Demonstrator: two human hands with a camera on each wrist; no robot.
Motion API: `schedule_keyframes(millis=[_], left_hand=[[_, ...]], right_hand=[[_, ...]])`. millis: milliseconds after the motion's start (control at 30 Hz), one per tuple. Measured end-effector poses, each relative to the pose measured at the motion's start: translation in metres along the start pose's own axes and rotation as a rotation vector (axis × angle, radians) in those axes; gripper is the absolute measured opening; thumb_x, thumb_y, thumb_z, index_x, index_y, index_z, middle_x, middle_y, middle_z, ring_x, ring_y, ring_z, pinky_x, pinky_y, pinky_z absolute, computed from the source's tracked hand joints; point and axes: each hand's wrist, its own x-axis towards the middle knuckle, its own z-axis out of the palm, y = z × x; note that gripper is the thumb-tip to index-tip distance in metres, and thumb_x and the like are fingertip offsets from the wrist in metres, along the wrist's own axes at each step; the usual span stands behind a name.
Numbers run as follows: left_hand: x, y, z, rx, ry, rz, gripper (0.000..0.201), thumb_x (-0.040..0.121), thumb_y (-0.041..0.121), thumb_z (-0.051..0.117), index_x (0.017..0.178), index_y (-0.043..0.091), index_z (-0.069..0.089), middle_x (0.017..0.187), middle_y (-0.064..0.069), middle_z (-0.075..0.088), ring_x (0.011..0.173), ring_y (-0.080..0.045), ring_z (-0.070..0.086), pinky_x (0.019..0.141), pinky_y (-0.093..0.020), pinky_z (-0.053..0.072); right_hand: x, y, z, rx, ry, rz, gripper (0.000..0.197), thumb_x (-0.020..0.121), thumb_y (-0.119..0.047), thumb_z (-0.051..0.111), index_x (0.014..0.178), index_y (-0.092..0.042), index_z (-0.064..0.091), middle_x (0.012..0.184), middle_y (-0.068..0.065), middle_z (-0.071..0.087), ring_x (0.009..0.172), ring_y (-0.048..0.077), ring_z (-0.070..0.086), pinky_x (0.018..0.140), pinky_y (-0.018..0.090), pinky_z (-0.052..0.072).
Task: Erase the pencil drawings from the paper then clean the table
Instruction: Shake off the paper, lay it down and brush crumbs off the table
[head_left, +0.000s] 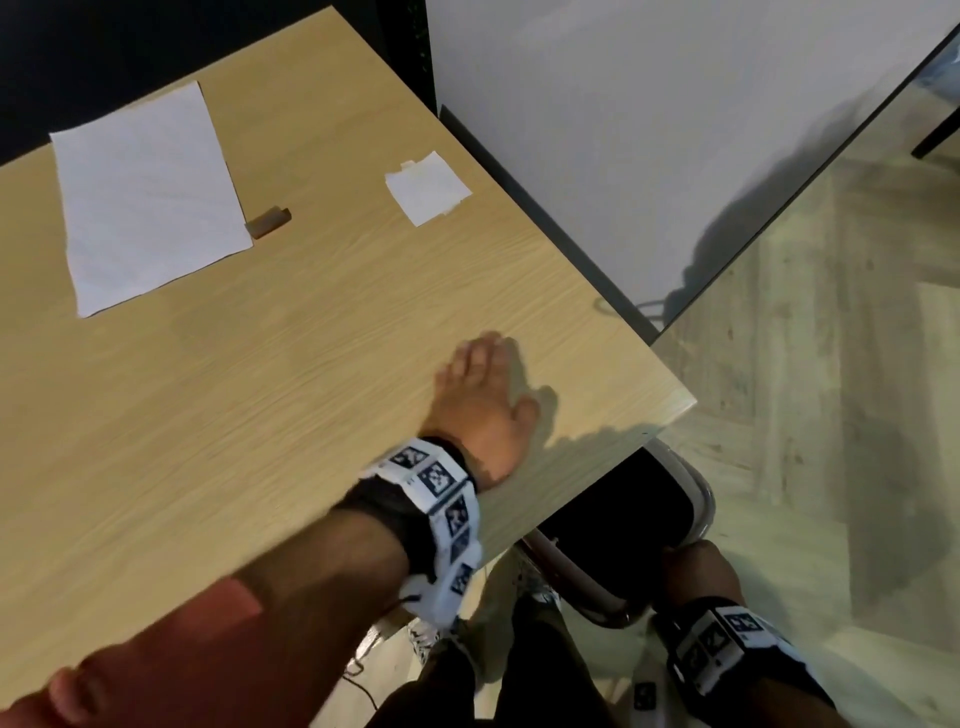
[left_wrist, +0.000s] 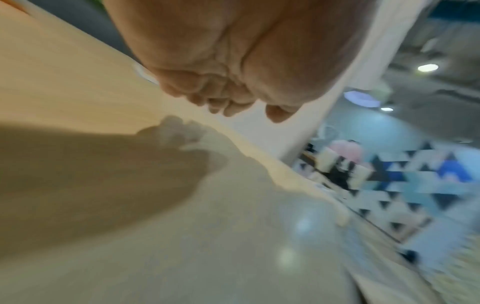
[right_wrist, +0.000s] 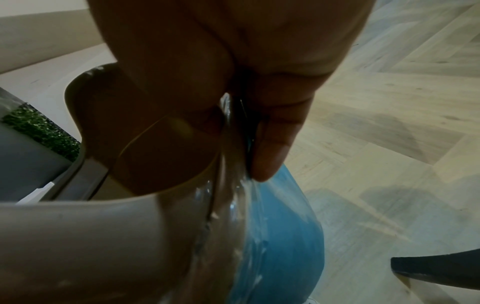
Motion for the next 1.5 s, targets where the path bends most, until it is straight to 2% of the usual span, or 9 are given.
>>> schedule_keyframes(millis=[267,467,733,833,1033,1167,1300,1400,1500], left_hand=[[-0.055,0.061,0.035,-0.064,-0.304,0.409,0.063,0.097,0.048,0.020,0.150,0.015,0.015,0.159,-0.010,0.006,0.145,-0.028,0.003,0.117,-0.047,0.003],[-0.067,-0.030,0.016,0.029,-0.032,-0.451,0.089,0.084,0.068,0.012,0.145,0.014,-0.024,0.149,-0.010,-0.036,0.137,-0.029,-0.031,0.115,-0.048,-0.011],[-0.065,0.078,0.037,-0.110,-0.322,0.360,0.075,0.094,0.060,0.021,0.149,0.022,-0.012,0.157,0.004,-0.018,0.142,-0.014,-0.020,0.114,-0.035,-0.012],[-0.030,0.074,0.033,-0.072,-0.013,0.257,0.076,0.095,0.051,0.032,0.149,0.020,-0.011,0.158,0.001,-0.016,0.143,-0.015,-0.017,0.115,-0.035,-0.010],[-0.035,0.089,0.052,0.214,-0.374,0.581,0.060,0.099,0.046,0.022,0.148,0.012,0.022,0.158,-0.007,0.014,0.145,-0.023,0.002,0.114,-0.042,-0.006],[-0.017,0.086,0.046,0.063,-0.004,0.420,0.065,0.094,0.041,0.035,0.149,0.013,0.014,0.160,-0.005,-0.001,0.145,-0.020,-0.005,0.117,-0.041,-0.004],[-0.024,0.083,0.043,0.134,-0.372,0.471,0.058,0.099,0.043,0.027,0.149,0.013,0.022,0.160,-0.008,0.003,0.145,-0.022,0.001,0.117,-0.041,-0.001],[-0.046,0.075,0.033,-0.093,-0.494,0.544,0.042,0.102,0.034,0.027,0.113,0.008,0.059,0.108,-0.007,0.063,0.096,-0.024,0.056,0.090,-0.041,0.041],[-0.052,0.055,0.025,-0.159,-0.239,0.467,0.038,0.101,0.035,0.030,0.084,0.010,0.053,0.073,0.000,0.050,0.065,-0.021,0.047,0.067,-0.036,0.038]], right_hand=[[-0.001,-0.003,0.001,-0.041,-0.031,-0.004,0.026,0.090,-0.014,0.057,0.067,-0.009,0.047,0.069,0.007,0.050,0.065,0.025,0.050,0.064,0.030,0.040],[-0.004,0.000,0.002,-0.045,0.000,0.003,0.016,0.089,-0.014,0.057,0.076,-0.007,0.051,0.063,0.005,0.047,0.067,0.026,0.052,0.064,0.030,0.041],[0.003,0.002,0.002,-0.121,-0.083,-0.103,0.020,0.088,-0.020,0.061,0.086,-0.001,0.068,0.077,0.013,0.063,0.067,0.026,0.058,0.060,0.027,0.047],[0.003,0.005,-0.001,-0.060,-0.025,-0.032,0.026,0.090,-0.021,0.056,0.069,-0.006,0.056,0.081,0.014,0.065,0.069,0.027,0.061,0.059,0.026,0.043],[0.004,0.008,-0.006,-0.254,-0.073,-0.110,0.018,0.093,-0.023,0.053,0.100,-0.011,0.065,0.108,0.014,0.063,0.100,0.029,0.062,0.078,0.030,0.046],[0.010,0.013,-0.001,-0.207,-0.013,-0.079,0.016,0.092,-0.021,0.051,0.080,-0.010,0.057,0.078,0.010,0.054,0.070,0.027,0.051,0.060,0.027,0.039],[0.011,0.013,-0.001,-0.203,-0.010,-0.063,0.024,0.091,-0.020,0.054,0.068,-0.013,0.052,0.070,0.005,0.049,0.072,0.028,0.055,0.058,0.026,0.040],[0.015,0.010,0.001,-0.249,-0.043,-0.076,0.016,0.089,-0.021,0.057,0.077,-0.011,0.058,0.076,0.006,0.051,0.081,0.029,0.062,0.065,0.028,0.042],[0.019,0.010,0.004,-0.188,-0.026,-0.069,0.026,0.090,-0.020,0.055,0.065,-0.012,0.052,0.076,0.009,0.057,0.069,0.027,0.055,0.062,0.029,0.042]])
